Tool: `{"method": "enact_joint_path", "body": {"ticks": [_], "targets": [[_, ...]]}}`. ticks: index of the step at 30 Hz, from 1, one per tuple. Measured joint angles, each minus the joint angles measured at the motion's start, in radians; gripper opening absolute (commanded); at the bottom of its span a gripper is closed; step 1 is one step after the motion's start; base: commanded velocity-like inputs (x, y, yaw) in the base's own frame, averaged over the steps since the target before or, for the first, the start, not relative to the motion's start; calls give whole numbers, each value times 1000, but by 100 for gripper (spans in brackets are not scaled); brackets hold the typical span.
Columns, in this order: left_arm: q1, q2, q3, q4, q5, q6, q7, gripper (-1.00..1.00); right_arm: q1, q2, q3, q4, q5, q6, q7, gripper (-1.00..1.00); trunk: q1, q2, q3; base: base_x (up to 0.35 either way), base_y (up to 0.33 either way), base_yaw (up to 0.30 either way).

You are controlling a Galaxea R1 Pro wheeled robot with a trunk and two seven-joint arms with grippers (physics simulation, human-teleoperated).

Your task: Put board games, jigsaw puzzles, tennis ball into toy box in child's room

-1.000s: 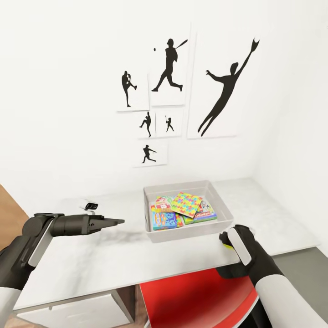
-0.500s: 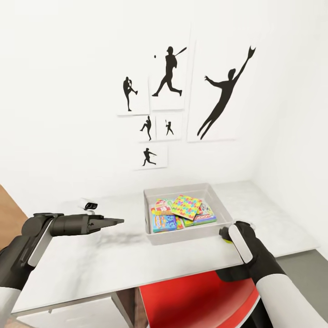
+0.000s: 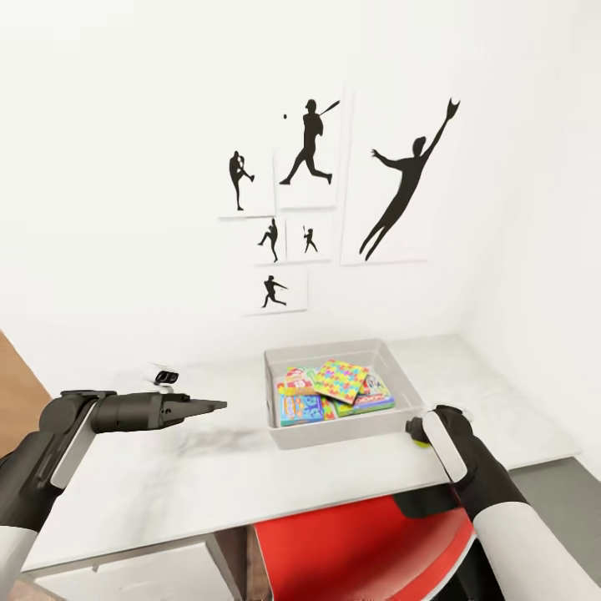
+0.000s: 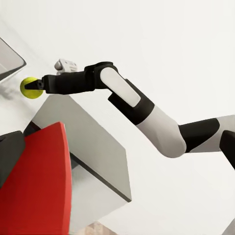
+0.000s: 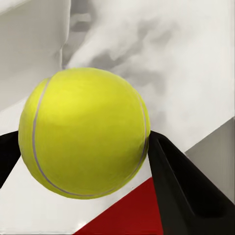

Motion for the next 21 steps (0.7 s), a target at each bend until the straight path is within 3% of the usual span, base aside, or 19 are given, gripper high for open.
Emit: {"method": "enact_joint_path", "body": {"ticks": [13, 21], "targets": [[0, 0, 1, 0, 0, 0, -1, 100, 0, -1, -2, -22, -2, 13, 1, -100, 0, 0, 21, -17, 0, 0], [0, 3, 1, 0, 0, 0, -1, 100, 4, -2, -4, -181, -3, 113, 0, -100, 0, 0, 34, 0, 0, 0]]}}
